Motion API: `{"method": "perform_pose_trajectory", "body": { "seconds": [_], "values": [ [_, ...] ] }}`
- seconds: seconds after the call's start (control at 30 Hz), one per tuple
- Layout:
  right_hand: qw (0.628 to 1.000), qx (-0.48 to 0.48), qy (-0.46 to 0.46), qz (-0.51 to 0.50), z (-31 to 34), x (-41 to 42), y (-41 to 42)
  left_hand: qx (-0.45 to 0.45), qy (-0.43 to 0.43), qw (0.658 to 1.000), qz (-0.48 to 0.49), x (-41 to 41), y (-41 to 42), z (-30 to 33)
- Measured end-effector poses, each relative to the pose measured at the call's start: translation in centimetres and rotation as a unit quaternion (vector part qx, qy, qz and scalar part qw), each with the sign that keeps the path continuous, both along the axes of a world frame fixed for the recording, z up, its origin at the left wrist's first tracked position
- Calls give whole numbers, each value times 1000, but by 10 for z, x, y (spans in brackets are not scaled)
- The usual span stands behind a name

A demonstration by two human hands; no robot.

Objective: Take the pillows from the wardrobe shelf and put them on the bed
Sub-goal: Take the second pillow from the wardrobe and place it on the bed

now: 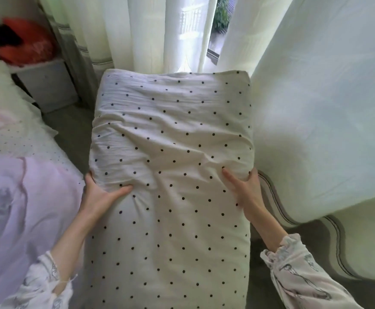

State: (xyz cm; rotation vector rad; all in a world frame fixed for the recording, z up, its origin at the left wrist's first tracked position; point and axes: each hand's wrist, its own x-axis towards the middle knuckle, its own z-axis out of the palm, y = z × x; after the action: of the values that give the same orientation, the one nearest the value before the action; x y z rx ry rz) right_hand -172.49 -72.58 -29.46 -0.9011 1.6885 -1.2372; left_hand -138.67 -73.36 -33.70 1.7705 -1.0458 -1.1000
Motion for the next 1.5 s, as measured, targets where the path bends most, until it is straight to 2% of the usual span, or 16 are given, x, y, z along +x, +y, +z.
{"method": "perform_pose_trajectory", "body": {
  "seconds": [0.13,0.3,0.6,0.8,1.0,1.17,1.33,1.5],
  "values": [
    [998,22,-14,48,-11,20,-57,5,-37,998,57,21,-18,-4],
    [986,38,-27,161,-21,61,-139,16,-73,982,171,47,-34,-4],
    [947,16,-12,320,-10,133,-292,-8,-59,940,336,74,-85,16],
    [917,-16,13,399,5,177,-371,-34,-58,910,408,74,-119,18],
    [899,5,30,437,-2,232,-424,-14,-65,889,453,99,-149,18],
    [872,-16,41,487,-16,295,-463,4,-71,875,479,144,-179,2],
    [895,36,46,443,-29,378,-526,13,-74,879,471,226,-242,-4],
    [894,39,46,444,-23,452,-588,25,-39,887,460,308,-302,4]
  ]
}}
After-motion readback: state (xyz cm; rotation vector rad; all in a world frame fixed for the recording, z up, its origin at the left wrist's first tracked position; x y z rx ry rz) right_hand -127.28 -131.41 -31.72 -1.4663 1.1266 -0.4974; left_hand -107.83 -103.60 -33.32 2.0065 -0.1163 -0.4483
